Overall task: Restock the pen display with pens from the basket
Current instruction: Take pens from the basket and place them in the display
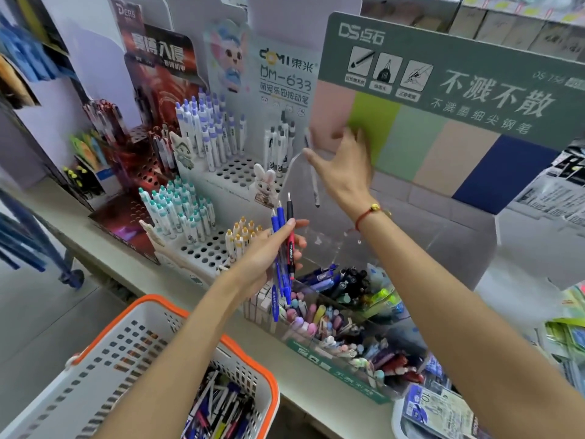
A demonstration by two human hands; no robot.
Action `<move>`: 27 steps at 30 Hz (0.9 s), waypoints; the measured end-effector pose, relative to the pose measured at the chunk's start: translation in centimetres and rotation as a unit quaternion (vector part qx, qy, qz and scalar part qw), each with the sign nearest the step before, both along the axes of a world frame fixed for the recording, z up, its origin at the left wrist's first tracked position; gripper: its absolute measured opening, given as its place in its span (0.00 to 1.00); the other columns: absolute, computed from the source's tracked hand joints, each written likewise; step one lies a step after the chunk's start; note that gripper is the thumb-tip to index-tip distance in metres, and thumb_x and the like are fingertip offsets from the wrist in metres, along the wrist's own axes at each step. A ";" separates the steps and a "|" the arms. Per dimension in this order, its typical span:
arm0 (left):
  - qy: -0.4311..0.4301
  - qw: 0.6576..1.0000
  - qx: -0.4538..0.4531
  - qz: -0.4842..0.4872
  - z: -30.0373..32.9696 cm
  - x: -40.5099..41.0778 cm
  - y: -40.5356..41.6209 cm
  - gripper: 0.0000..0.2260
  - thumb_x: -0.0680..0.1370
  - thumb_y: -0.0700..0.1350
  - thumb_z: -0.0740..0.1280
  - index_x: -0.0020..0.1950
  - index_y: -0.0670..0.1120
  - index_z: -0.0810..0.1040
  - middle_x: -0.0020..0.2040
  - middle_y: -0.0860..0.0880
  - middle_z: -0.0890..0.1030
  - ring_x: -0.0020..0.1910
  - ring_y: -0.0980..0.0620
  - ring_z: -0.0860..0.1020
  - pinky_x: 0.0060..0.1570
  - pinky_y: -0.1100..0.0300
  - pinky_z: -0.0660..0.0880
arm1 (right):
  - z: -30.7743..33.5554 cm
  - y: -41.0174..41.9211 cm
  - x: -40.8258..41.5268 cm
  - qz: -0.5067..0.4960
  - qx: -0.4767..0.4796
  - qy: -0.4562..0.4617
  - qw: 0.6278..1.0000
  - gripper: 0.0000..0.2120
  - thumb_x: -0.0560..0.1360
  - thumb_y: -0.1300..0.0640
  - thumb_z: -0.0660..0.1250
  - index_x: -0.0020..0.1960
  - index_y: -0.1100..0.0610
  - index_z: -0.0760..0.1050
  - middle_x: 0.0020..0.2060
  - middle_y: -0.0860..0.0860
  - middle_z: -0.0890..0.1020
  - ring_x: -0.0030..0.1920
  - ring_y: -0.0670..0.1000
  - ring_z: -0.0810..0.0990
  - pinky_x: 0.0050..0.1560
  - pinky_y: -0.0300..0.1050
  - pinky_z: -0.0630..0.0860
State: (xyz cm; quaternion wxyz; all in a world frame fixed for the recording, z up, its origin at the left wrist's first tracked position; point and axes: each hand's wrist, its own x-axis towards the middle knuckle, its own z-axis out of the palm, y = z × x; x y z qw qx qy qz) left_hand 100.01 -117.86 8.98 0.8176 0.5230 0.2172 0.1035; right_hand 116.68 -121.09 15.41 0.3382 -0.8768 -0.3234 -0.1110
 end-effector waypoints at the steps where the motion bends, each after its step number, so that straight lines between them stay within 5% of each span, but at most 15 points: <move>1: -0.001 1.000 -0.002 -0.007 -0.1 0.1 0.0 0.13 0.83 0.49 0.58 0.61 0.43 0.76 0.33 0.53 0.77 0.29 0.58 0.74 0.32 0.63 0.75 | 0.0 -0.6 -0.6 0.027 0.036 0.005 0.999 0.24 0.74 0.42 0.70 0.60 0.58 0.74 0.54 0.52 0.77 0.52 0.51 0.75 0.47 0.42 0.69; 5: -0.008 0.998 -0.011 -0.063 0.5 0.5 -0.1 0.11 0.81 0.50 0.60 0.51 0.44 0.75 0.31 0.53 0.73 0.27 0.57 0.70 0.31 0.64 0.72 | -0.3 -3.5 -3.0 0.136 -0.036 0.144 0.979 0.21 0.77 0.40 0.65 0.58 0.56 0.80 0.33 0.40 0.71 0.33 0.38 0.69 0.31 0.32 0.63; 11: -0.032 0.992 -0.011 -0.121 1.9 1.1 -1.0 0.12 0.81 0.51 0.59 0.48 0.44 0.76 0.35 0.53 0.78 0.30 0.57 0.75 0.33 0.63 0.75 | 0.5 -6.3 -3.4 0.188 -0.048 0.387 0.901 0.18 0.82 0.51 0.61 0.54 0.65 0.80 0.28 0.49 0.71 0.23 0.41 0.72 0.23 0.32 0.61; 15: -0.028 0.998 -0.026 -0.058 1.7 1.5 -0.8 0.14 0.83 0.49 0.56 0.61 0.45 0.77 0.51 0.47 0.85 0.46 0.50 0.85 0.44 0.57 0.82 | 0.9 -7.3 -1.3 0.077 0.105 0.238 0.962 0.16 0.83 0.52 0.57 0.43 0.55 0.77 0.30 0.50 0.74 0.29 0.47 0.71 0.28 0.39 0.66; 17: 0.000 1.000 -0.018 -0.018 1.2 1.6 -0.3 0.14 0.83 0.49 0.57 0.62 0.44 0.77 0.46 0.47 0.85 0.40 0.52 0.84 0.41 0.58 0.82 | 1.6 -7.6 0.0 0.009 0.266 0.107 0.958 0.15 0.84 0.53 0.55 0.41 0.54 0.72 0.33 0.47 0.75 0.31 0.48 0.72 0.32 0.44 0.68; 19: 0.026 0.999 -0.018 0.007 0.7 1.6 0.1 0.14 0.83 0.49 0.58 0.62 0.44 0.77 0.36 0.50 0.79 0.29 0.57 0.77 0.32 0.62 0.79 | 2.4 -7.3 0.7 -0.023 0.313 -0.019 0.949 0.13 0.84 0.54 0.54 0.46 0.58 0.72 0.37 0.47 0.76 0.33 0.47 0.73 0.35 0.40 0.69; 23: 0.025 0.998 -0.063 0.007 0.6 2.0 0.0 0.13 0.83 0.49 0.59 0.61 0.43 0.76 0.28 0.54 0.67 0.22 0.60 0.64 0.21 0.69 0.63 | 2.8 -4.8 1.8 -0.036 0.007 -0.063 0.997 0.16 0.85 0.52 0.52 0.57 0.62 0.72 0.47 0.60 0.81 0.46 0.61 0.78 0.39 0.46 0.65; 27: 0.013 0.997 -0.075 0.003 0.8 2.0 -0.4 0.10 0.83 0.49 0.57 0.54 0.43 0.72 0.28 0.54 0.65 0.22 0.60 0.62 0.21 0.70 0.60 | 2.5 -2.3 2.1 0.034 -0.230 0.028 0.972 0.11 0.83 0.51 0.57 0.49 0.58 0.70 0.52 0.61 0.78 0.55 0.61 0.77 0.45 0.46 0.66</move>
